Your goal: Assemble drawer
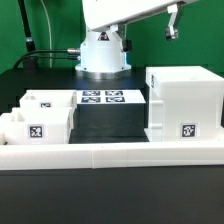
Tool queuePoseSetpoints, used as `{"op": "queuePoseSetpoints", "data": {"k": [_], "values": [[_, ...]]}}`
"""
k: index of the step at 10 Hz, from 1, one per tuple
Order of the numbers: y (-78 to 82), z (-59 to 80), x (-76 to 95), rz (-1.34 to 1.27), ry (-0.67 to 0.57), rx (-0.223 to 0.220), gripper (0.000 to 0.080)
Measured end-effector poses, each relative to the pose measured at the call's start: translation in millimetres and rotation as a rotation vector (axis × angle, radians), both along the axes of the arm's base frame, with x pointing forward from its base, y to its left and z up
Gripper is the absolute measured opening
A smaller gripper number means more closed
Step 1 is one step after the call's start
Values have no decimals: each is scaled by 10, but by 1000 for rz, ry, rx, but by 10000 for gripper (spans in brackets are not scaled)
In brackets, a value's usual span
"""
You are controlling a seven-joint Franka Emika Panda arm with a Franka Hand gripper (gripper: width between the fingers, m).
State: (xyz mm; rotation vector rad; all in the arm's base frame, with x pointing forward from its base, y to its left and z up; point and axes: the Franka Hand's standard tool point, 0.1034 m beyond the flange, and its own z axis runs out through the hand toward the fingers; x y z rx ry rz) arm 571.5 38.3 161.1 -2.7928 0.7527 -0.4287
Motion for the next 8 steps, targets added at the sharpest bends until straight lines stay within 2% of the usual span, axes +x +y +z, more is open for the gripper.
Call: {"op": "queuePoseSetpoints", "data": {"k": [2, 3, 5, 6, 7, 8], "values": [[-53, -15, -4, 136, -18, -56, 649], [-211, -77, -34, 339, -37, -162, 649], [-450, -133, -53, 513, -48, -262, 649], [-630, -173, -56, 598, -65, -321, 649], [-840, -246, -93, 622, -51, -339, 649], [-838, -243, -90, 629, -51, -342, 649]]}}
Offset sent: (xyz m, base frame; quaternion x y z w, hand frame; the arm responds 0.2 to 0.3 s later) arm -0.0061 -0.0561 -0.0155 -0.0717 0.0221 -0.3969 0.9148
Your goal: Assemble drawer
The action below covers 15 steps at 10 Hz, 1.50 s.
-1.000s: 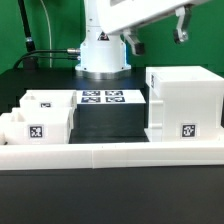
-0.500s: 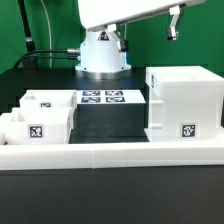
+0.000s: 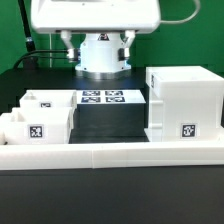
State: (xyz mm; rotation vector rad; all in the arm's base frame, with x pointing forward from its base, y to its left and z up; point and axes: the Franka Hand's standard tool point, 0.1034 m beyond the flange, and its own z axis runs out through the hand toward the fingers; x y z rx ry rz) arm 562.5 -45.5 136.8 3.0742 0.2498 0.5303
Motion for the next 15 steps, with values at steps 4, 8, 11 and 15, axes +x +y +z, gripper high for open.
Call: {"op": "queuePoseSetpoints", "data": {"k": [4, 8, 11, 15], "values": [[-60, -94, -51, -20, 36, 7, 649], [-154, -317, -95, -33, 309, 47, 649], [-60, -355, -112, -23, 498, 75, 649], [-290, -529, -127, -68, 420, 40, 649]]}}
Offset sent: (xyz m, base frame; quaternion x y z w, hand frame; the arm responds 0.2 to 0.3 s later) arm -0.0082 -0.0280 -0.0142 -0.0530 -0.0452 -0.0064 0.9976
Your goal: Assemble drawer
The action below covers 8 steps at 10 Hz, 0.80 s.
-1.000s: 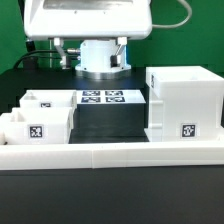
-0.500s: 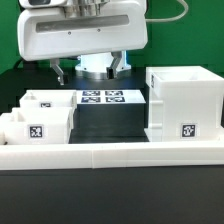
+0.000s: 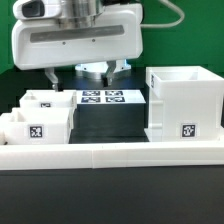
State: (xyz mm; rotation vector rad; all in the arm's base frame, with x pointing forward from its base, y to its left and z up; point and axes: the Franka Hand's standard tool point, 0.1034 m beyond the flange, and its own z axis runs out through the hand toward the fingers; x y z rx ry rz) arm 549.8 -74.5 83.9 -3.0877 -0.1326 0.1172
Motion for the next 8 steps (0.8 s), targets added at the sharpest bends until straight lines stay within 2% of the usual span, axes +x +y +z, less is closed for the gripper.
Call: {"op": "queuePoseSetpoints", "data": {"k": [3, 8], "values": [[-178, -112, 10, 4, -68, -36, 649], [-181, -133, -1, -4, -69, -39, 649]]}}
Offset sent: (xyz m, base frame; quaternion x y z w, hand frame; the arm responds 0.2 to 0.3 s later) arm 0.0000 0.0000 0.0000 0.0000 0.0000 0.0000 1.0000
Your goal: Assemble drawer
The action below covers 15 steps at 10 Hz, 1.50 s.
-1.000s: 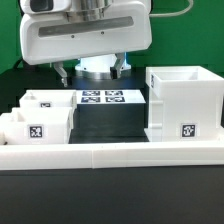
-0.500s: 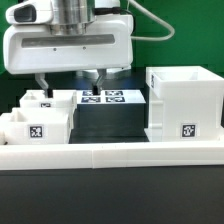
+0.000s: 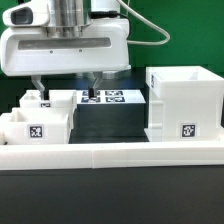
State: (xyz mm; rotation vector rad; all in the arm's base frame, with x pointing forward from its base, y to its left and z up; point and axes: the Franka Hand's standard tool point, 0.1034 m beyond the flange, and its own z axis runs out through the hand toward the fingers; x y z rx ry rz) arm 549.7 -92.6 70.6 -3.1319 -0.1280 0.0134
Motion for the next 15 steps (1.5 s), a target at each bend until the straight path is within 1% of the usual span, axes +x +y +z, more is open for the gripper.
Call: {"op": "queuePoseSetpoints", "data": {"k": [1, 4, 6, 8, 10, 11, 12, 13, 14, 15], "values": [[-34, -87, -48, -20, -7, -12, 649], [-37, -257, -142, -42, -17, -32, 649], [-118, -417, -181, -41, -25, -51, 649], [-135, -558, -238, -37, -26, -65, 649], [-88, -617, -267, -33, -16, -63, 649], [-76, -623, -268, -32, -16, -62, 620], [-80, -622, -266, -32, -16, -62, 620], [-80, -622, -266, -32, -16, -62, 434], [-80, -622, -266, -32, -16, -62, 434], [-80, -622, -266, -32, -16, -62, 251]]}}
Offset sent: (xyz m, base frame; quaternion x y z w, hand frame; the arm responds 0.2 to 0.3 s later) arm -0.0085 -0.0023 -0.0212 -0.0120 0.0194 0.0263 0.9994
